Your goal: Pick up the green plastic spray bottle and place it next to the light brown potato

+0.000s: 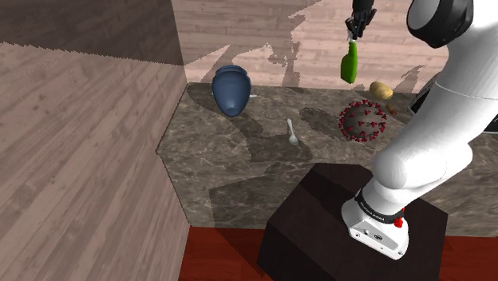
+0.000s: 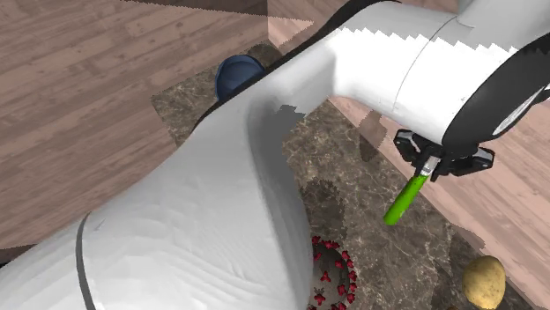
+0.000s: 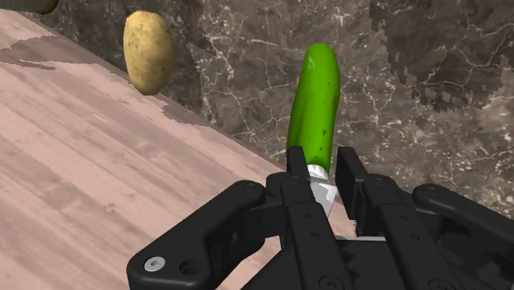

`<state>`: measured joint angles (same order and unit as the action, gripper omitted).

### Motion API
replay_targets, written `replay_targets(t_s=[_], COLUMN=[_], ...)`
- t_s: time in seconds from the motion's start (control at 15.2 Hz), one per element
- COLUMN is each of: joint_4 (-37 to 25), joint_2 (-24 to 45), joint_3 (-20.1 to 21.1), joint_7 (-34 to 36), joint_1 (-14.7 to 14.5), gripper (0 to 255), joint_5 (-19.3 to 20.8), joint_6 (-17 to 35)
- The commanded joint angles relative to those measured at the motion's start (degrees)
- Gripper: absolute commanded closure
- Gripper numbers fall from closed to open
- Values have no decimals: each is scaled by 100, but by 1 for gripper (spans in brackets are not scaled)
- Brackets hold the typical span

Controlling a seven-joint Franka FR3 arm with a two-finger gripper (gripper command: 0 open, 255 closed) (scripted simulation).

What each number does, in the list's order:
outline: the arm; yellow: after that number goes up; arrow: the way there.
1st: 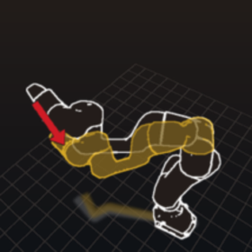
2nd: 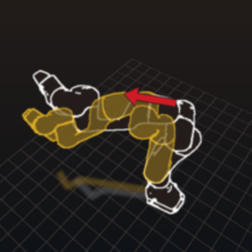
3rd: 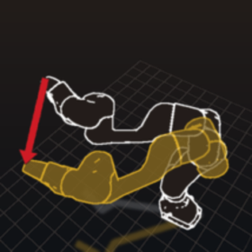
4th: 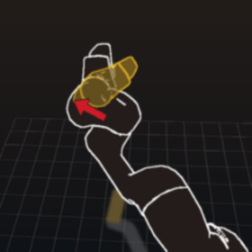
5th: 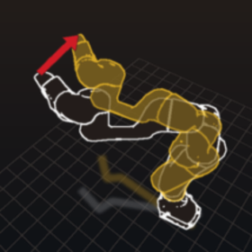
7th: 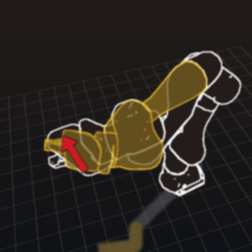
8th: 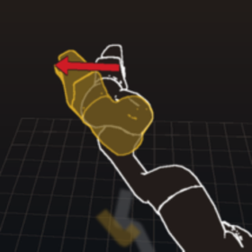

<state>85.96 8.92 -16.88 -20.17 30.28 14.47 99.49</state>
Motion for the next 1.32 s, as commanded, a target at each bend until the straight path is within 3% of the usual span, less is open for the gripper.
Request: replay_targets(t_s=[0.0,0.4,0.86,1.25], joint_4=[-163,-547,-1404,-781], joint_2=[117,464,1146,1033], joint_3=[-114,-402,-635,-628], joint_7=[-303,-1121,-2055,-1939], joint_1=[182,732,1477,1418], gripper=[255,255,255,255], joint_5=[-81,-351,-814,-745], joint_6=[36,192,187,689])
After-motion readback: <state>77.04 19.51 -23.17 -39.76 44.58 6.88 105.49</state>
